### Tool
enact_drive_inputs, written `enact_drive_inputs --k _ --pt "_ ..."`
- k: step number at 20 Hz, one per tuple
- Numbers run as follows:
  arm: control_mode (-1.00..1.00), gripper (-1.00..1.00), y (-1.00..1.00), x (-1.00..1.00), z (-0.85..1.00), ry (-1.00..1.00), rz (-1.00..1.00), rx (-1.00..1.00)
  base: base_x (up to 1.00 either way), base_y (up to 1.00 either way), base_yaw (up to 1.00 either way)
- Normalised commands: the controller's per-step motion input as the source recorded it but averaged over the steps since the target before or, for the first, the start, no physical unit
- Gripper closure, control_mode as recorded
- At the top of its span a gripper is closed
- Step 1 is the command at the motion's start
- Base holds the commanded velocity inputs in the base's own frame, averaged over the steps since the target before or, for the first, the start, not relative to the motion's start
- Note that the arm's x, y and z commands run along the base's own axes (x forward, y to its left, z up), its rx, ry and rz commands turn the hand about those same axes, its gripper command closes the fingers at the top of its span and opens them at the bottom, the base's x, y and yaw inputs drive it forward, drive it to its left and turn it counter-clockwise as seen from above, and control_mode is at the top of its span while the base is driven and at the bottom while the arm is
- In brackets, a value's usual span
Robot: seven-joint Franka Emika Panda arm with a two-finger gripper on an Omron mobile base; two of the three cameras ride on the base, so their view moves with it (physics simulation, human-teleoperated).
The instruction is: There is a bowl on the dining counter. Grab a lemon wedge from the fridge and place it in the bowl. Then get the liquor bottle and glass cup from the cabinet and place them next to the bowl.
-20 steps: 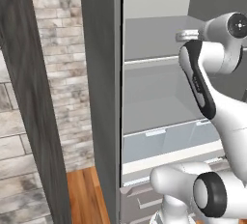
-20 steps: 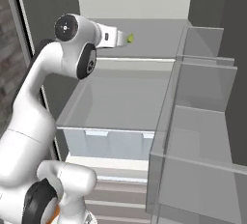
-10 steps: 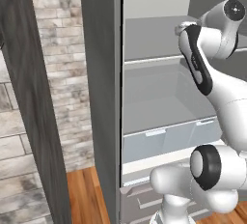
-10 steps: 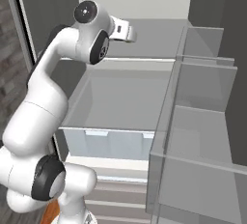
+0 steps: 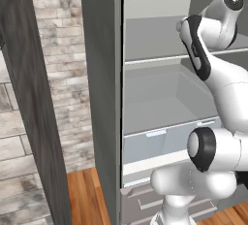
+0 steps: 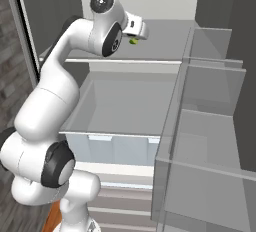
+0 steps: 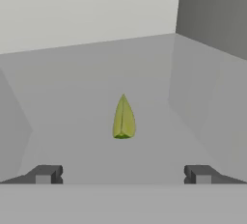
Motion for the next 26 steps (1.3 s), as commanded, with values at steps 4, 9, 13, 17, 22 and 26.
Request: enact_drive_inputs --k 4,9,13,17,22,26 --pt "-1.0 -1.0 -0.01 0.19 -0.13 0.01 0.0 0.0 0.0 0.0 0.0" --pt "-1.0 -1.0 0.0 0.19 -0.16 0.02 0.0 0.0 0.0 0.0 0.0" --pt "-1.0 -1.0 0.0 0.25 -0.17 0.03 0.0 0.0 0.0 0.0 0.0" --pt "-1.0 -1.0 0.0 0.29 -0.15 0.03 0.0 0.0 0.0 0.0 0.0" --pt "-1.0 -1.0 0.0 0.31 -0.14 0.03 0.0 0.0 0.0 0.0 0.0" --pt "-1.0 -1.0 -0.01 0.26 -0.15 0.02 0.0 0.0 0.0 0.0 0.0"
